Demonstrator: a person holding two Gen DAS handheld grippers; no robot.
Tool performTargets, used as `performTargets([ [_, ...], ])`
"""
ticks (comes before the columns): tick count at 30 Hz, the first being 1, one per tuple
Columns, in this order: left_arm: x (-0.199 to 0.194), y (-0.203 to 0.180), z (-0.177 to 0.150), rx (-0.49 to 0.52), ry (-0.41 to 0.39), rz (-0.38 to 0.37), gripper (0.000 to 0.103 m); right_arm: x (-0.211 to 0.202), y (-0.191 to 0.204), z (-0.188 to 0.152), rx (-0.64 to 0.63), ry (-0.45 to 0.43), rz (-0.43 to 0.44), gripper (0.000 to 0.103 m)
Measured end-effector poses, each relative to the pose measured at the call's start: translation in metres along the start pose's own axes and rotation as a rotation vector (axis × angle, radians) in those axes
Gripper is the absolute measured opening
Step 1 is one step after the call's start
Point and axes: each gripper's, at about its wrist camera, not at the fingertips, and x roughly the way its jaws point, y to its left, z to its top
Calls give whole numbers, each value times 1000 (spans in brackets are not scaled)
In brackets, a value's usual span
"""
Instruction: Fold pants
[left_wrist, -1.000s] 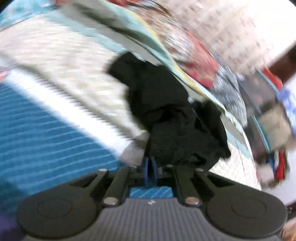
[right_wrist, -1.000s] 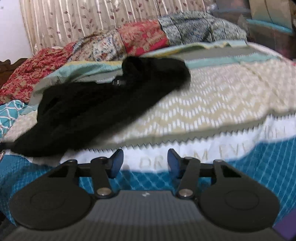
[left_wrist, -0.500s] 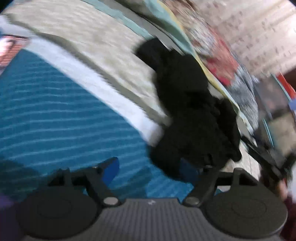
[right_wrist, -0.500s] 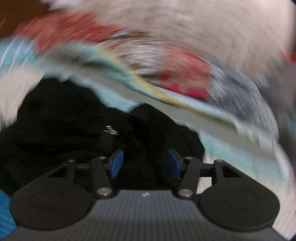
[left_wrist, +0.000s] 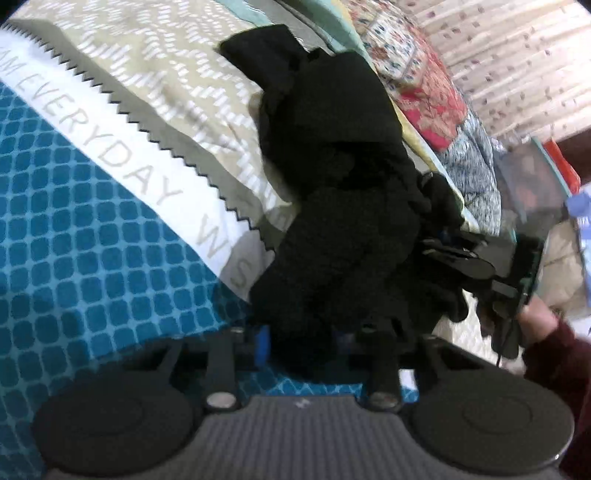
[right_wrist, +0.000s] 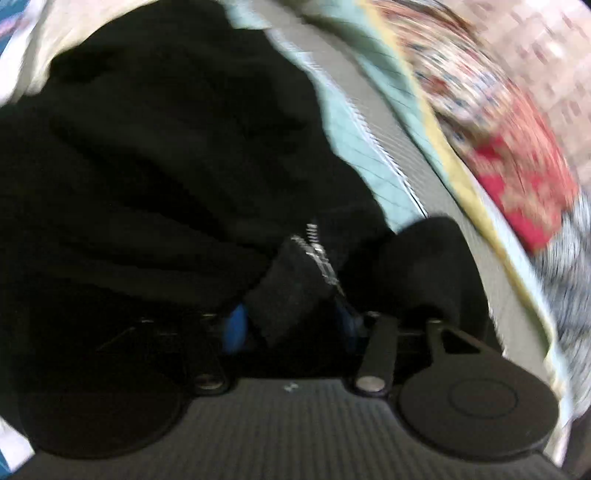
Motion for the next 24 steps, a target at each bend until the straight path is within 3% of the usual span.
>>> performTargets([
  [3, -21, -1, 12, -8, -46, -24, 20, -41, -39, -4, 188, -108, -63, 12],
  [7, -81, -8, 46, -18, -202, -103, 18, -141, -135, -10, 562, -321, -188, 12],
  [10, -138, -12, 67, -10, -350, -127, 18, -226, -198, -43, 819, -489, -288, 12],
  [13, -184, -9, 75, 5, -444, -84, 18, -292, -223, -102, 1005, -588, -353, 12],
  [18, -196, 24, 58, -38, -375, 45, 18, -330, -200, -208, 1202, -571, -457, 12],
  [21, -184, 51, 38, -94, -293, 99, 18, -319, -178, -264, 1380, -527, -466, 12],
  [24, -168, 68, 19, -133, -228, 119, 18, -306, -151, -311, 1478, -430, -522, 12],
])
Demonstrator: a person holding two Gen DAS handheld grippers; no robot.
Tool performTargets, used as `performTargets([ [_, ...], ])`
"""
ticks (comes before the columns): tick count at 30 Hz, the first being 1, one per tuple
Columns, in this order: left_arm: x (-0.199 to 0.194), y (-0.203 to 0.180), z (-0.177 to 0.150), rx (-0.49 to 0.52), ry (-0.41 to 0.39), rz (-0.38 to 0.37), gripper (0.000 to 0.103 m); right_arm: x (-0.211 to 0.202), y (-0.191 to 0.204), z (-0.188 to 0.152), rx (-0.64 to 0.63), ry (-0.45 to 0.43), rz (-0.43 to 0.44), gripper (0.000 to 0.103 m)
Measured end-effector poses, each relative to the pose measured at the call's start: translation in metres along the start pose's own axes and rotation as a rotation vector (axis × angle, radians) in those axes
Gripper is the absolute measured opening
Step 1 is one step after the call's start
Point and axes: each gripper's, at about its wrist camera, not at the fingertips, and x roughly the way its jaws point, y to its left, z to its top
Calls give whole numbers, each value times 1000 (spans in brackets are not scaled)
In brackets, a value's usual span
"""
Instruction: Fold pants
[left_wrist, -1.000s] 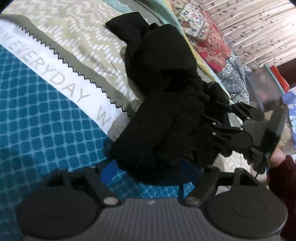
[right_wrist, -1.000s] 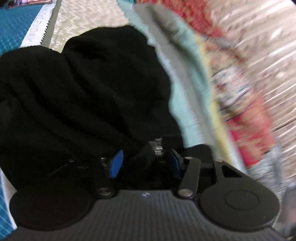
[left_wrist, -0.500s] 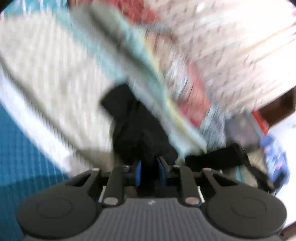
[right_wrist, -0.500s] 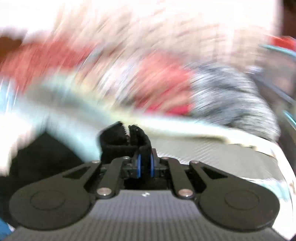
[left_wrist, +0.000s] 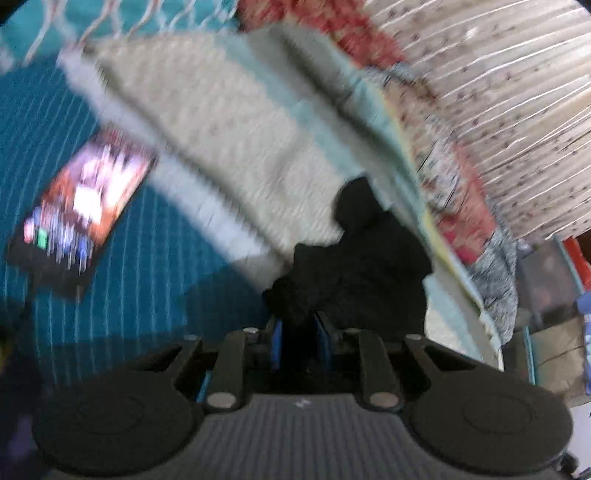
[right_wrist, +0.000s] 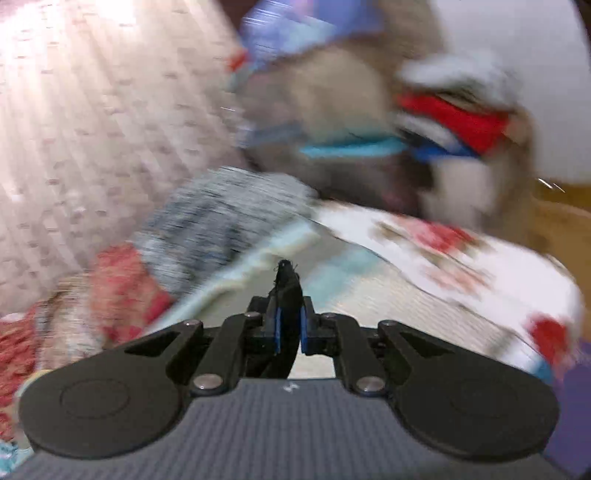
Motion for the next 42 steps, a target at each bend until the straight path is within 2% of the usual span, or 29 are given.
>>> performTargets([
  [4, 16, 8, -29, 17, 54, 65, 20, 0, -61, -40, 92, 76, -138, 12],
  [5, 18, 10, -36, 16, 69, 77, 29, -1, -74, -48, 105, 103, -178, 12],
  [7, 18, 10, -44, 33, 113, 120, 37, 8, -89, -58, 136, 163, -245, 20],
  [8, 14, 9, -46, 48, 121, 136, 38, 5, -94, -60, 172, 155, -285, 23],
  [10, -3, 11, -44, 74, 99, 134, 43, -10, -107, -58, 283, 101, -300, 61],
  [12, -22, 14, -37, 70, 49, 117, 46, -26, -115, -53, 382, 54, -311, 59],
  [13, -30, 14, -30, 70, 19, 116, 47, -35, -110, -48, 381, 25, -300, 56],
  [15, -35, 10, -11, 86, -34, 126, 51, -37, -84, -35, 290, -6, -255, 54],
  [17, -26, -1, 8, 104, -64, 145, 53, -35, -46, -24, 176, -4, -165, 54],
  [19, -6, -20, 26, 153, -79, 128, 53, -27, 7, -18, 41, 52, -28, 54],
  [21, 20, -43, 36, 200, -88, 102, 53, -16, 71, -22, -125, 114, 92, 54],
  [23, 43, -63, 36, 244, -82, 54, 53, -5, 150, -38, -326, 194, 217, 54],
  [25, 65, -78, 32, 298, -84, 37, 55, 5, 228, -66, -521, 278, 350, 54],
  [28, 83, -86, 25, 346, -111, 51, 58, 9, 343, -126, -797, 385, 564, 54],
  [30, 84, -83, 25, 345, -149, 44, 61, 11, 409, -169, -926, 464, 685, 54],
  [33, 82, -77, 22, 356, -173, 19, 72, 28, 495, -234, -1042, 568, 813, 53],
  [34, 81, -75, 20, 367, -169, 12, 77, 36, 521, -258, -1065, 609, 838, 53],
  [35, 80, -74, 18, 374, -166, 7, 78, 42, 543, -281, -1083, 646, 844, 53],
  [38, 82, -70, 15, 391, -134, -7, 78, 75, 595, -348, -1127, 775, 788, 57],
  [40, 83, -65, 14, 389, -106, -27, 78, 98, 614, -391, -1183, 808, 689, 64],
  [42, 84, -60, 12, 384, -84, -49, 78, 125, 617, -417, -1179, 843, 565, 62],
])
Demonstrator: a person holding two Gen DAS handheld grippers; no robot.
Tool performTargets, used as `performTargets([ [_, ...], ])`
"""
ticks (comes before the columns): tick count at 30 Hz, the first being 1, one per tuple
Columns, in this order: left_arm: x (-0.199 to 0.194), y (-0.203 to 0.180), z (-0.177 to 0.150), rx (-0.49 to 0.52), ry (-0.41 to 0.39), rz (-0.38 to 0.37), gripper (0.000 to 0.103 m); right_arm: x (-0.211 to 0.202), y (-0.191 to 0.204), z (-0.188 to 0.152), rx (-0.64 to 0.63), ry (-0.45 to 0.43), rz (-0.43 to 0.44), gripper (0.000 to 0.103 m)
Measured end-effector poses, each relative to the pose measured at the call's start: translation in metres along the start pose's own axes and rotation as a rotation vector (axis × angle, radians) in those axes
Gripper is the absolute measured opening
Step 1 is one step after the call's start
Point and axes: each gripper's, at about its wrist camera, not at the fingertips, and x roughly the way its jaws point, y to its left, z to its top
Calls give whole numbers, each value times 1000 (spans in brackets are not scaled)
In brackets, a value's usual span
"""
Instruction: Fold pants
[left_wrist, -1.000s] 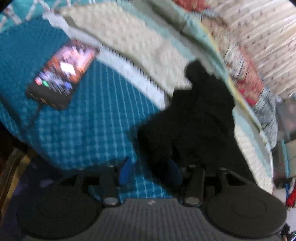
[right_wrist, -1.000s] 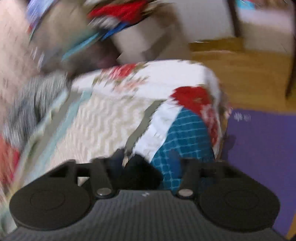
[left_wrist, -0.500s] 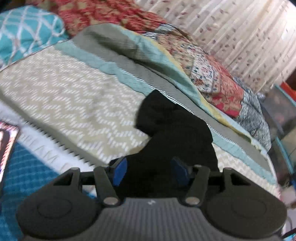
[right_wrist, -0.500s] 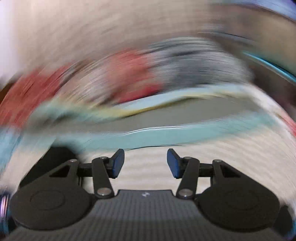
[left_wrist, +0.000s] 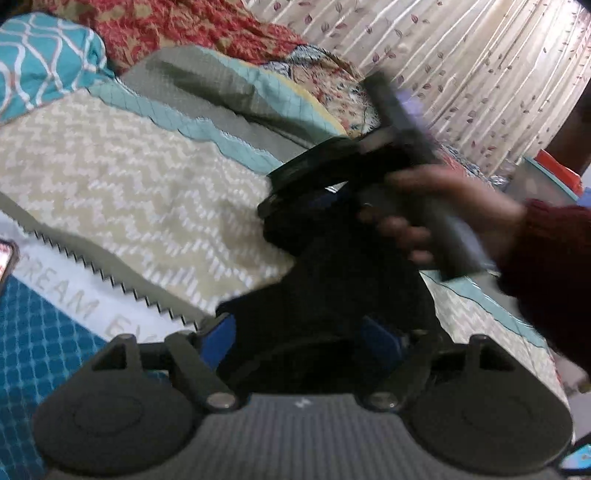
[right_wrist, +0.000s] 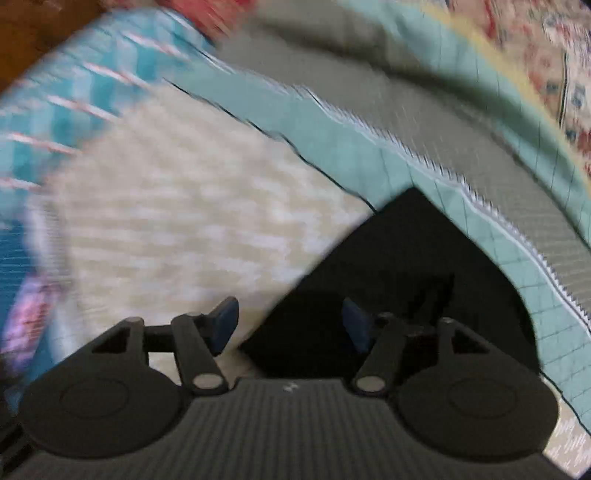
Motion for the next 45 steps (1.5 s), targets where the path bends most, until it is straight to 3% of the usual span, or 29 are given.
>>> performTargets([
  [2, 1, 2, -3, -2, 16, -15, 78, 3, -14, -3, 75, -39, 9, 38],
  [3, 2, 2, -5, -6, 22, -20, 78, -4, -20, -3, 80, -56, 22, 12],
  [5, 4, 3, -6, -24, 33, -32, 78, -33, -46, -4, 173, -130, 44, 11],
  [10, -11, 1, -7, -70, 8, -129, 78, -146, -144, -33, 434, -449, 165, 11],
  [13, -30, -4, -9, -53, -16, -179, 78, -214, -212, -95, 604, -692, 183, 11],
  [16, -46, -3, -7, -40, -40, -198, 79, -258, -272, -187, 792, -851, 136, 12],
  [21, -49, 1, 15, -44, -56, -133, 79, -268, -318, -345, 1051, -812, -76, 13],
  [23, -35, 0, 35, -9, -48, -103, 86, -258, -322, -392, 1138, -705, -181, 18],
  [24, -24, -2, 43, 15, -38, -77, 90, -252, -325, -413, 1189, -642, -208, 25],
  [25, -12, -4, 49, 34, -24, -51, 93, -247, -325, -435, 1243, -617, -217, 32],
  [27, 18, -7, 55, 59, 35, -12, 93, -247, -320, -471, 1319, -643, -217, 34],
  [28, 33, -8, 54, 59, 74, -1, 91, -246, -316, -486, 1349, -657, -205, 37],
  [29, 47, -10, 52, 55, 114, 8, 80, -246, -313, -495, 1371, -666, -195, 37],
  [31, 65, -17, 41, 62, 180, 9, 47, -252, -304, -503, 1366, -691, -168, 37],
  [32, 66, -23, 34, 75, 186, -1, 46, -257, -303, -502, 1333, -697, -148, 37],
  [35, 35, -59, 8, 226, 102, -54, 45, -263, -292, -472, 1165, -667, -103, 38],
  [38, -5, -105, -35, 480, 17, -110, 48, -252, -272, -414, 958, -638, -19, 40],
  [39, -14, -120, -52, 565, 26, -142, 49, -247, -262, -395, 894, -633, 17, 41],
  [42, -29, -148, -103, 778, 121, -218, 66, -220, -230, -339, 746, -596, 150, 42],
  [45, -41, -150, -122, 855, 148, -218, 67, -191, -192, -296, 636, -533, 264, 43],
])
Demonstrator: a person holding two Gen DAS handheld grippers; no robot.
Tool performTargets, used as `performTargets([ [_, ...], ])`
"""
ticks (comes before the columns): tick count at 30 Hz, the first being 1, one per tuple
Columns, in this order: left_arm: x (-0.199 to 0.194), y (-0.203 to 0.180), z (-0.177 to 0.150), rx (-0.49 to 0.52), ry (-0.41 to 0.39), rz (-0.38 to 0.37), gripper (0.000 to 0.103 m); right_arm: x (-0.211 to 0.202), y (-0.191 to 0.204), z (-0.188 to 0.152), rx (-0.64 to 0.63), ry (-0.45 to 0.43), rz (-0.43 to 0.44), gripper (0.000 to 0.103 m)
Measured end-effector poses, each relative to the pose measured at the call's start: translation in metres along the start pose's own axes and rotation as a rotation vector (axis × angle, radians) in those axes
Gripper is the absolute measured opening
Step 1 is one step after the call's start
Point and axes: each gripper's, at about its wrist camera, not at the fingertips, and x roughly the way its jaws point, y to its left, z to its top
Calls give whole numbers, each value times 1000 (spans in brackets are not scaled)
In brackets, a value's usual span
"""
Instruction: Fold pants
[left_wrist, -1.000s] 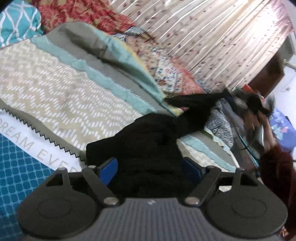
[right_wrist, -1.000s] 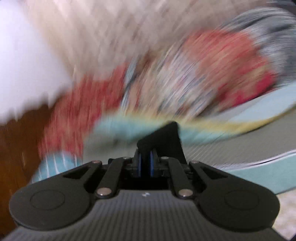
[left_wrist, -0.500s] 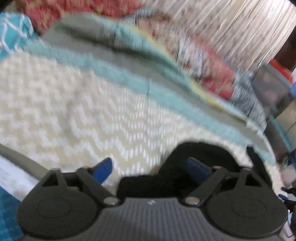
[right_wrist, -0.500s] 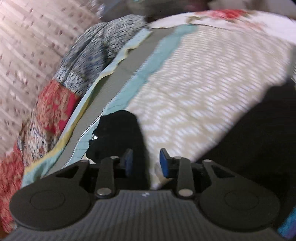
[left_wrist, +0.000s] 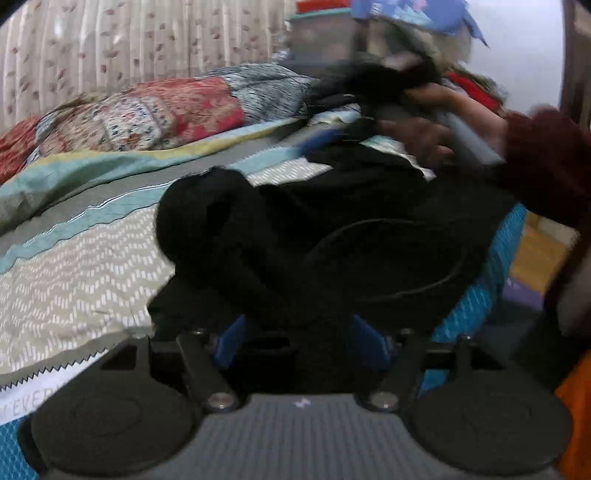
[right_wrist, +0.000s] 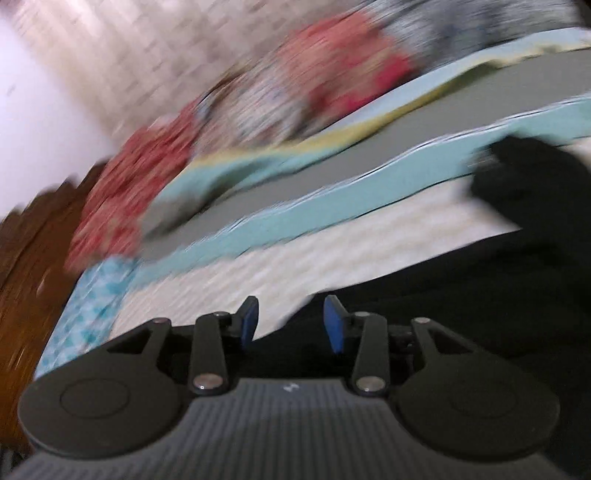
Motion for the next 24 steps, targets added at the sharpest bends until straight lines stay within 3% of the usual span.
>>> performTargets([
  [4, -19, 26, 1, -93, -31, 14, 77, 36, 51, -22, -156, 119, 114, 48],
  [7, -30, 51, 6, -177, -64, 26, 77, 36, 80, -36, -308, 126, 116, 63],
  [10, -39, 83, 15, -282, -126, 19, 80, 35, 86, -45, -376, 153, 100, 63],
  [11, -38, 93, 19, -319, -138, 11, 81, 38, 82, -48, -378, 170, 90, 61],
  [13, -28, 114, 25, -376, -151, -9, 83, 43, 72, -56, -392, 212, 48, 23],
  [16, 7, 136, 35, -418, -77, -26, 86, 39, 52, -68, -352, 221, -35, 20],
  [21, 69, 150, 41, -473, 107, -127, 91, 28, 16, -70, -173, 181, -51, 20],
  [22, 74, 148, 40, -496, 115, -143, 82, 26, 11, -72, -155, 179, -51, 20],
  [24, 75, 138, 42, -486, 97, -155, 54, 26, 8, -73, -129, 170, -44, 20],
])
